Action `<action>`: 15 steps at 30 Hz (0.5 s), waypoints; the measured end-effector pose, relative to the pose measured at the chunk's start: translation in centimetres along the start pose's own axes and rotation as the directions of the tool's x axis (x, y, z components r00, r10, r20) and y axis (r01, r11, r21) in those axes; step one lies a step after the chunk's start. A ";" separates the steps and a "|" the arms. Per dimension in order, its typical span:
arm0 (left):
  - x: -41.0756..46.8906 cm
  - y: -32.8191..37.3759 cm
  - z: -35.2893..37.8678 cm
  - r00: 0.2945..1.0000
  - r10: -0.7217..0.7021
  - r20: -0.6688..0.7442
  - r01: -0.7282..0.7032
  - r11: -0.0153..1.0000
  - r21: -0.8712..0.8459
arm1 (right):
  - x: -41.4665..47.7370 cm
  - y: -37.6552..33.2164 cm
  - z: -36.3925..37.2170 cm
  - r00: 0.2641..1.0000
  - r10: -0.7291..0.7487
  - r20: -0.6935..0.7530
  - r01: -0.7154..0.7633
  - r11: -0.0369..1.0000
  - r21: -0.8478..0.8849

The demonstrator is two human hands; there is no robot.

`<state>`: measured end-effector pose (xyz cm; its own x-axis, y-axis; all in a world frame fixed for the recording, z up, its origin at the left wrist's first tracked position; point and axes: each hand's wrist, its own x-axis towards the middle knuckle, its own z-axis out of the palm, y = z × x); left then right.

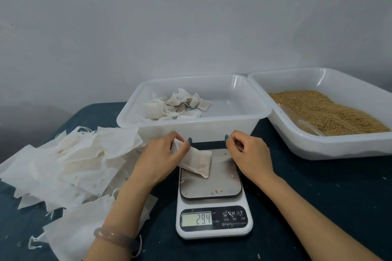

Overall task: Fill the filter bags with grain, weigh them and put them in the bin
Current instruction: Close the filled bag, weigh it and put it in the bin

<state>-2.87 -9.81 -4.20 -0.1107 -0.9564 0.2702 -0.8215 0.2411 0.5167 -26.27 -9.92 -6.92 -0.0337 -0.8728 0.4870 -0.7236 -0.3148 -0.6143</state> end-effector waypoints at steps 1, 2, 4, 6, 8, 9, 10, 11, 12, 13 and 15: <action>0.0 0.1 0.0 1.000 0.000 0.009 0.000 1.000 0.011 | 0.0 0.0 0.0 1.000 0.004 -0.002 -0.004 1.000 0.001; -0.1 0.2 0.0 1.000 0.011 0.017 -0.011 1.000 -0.008 | 0.1 -0.1 -0.1 1.000 0.007 -0.003 -0.007 1.000 0.005; -0.2 0.7 0.0 0.997 0.072 0.021 -0.069 0.991 -0.117 | 0.0 -0.1 -0.1 1.000 0.013 -0.006 -0.013 1.000 0.014; -0.2 1.3 0.0 0.988 0.157 0.003 -0.151 0.960 -0.237 | 0.0 -0.1 -0.1 1.000 0.015 -0.005 -0.015 1.000 0.022; -0.2 2.0 0.2 0.971 0.236 -0.038 -0.236 0.916 -0.324 | 0.1 -0.1 0.0 1.000 0.017 -0.001 -0.017 1.000 0.024; -0.1 2.4 0.2 0.962 0.263 -0.067 -0.269 0.888 -0.373 | 0.1 -0.1 0.0 1.000 0.018 0.001 -0.018 1.000 0.025; 0.1 2.9 0.1 0.956 0.275 -0.097 -0.290 0.858 -0.425 | 0.1 -0.1 0.0 1.000 0.018 0.002 -0.018 0.999 0.028; 0.4 3.3 -0.2 0.954 0.273 -0.128 -0.300 0.829 -0.471 | 0.1 -0.1 0.1 1.000 0.016 0.003 -0.016 0.999 0.031; 0.8 3.6 -0.6 0.952 0.259 -0.165 -0.307 0.810 -0.500 | 0.2 -0.1 0.1 1.000 0.013 0.003 -0.013 0.999 0.036; 1.4 3.7 -1.0 0.949 0.241 -0.204 -0.313 0.803 -0.507 | 0.2 -0.1 0.1 1.000 0.011 0.002 -0.011 0.999 0.041; 3.0 3.9 -2.1 0.947 0.194 -0.257 -0.301 0.819 -0.488 | 0.2 -0.1 0.0 1.000 0.014 0.002 -0.015 0.999 0.048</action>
<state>-5.25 -11.37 0.34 -0.1207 -0.8164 0.5648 -0.3665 0.5654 0.7389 -26.20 -10.10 -6.82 -0.0430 -0.8778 0.4770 -0.6888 -0.3198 -0.6506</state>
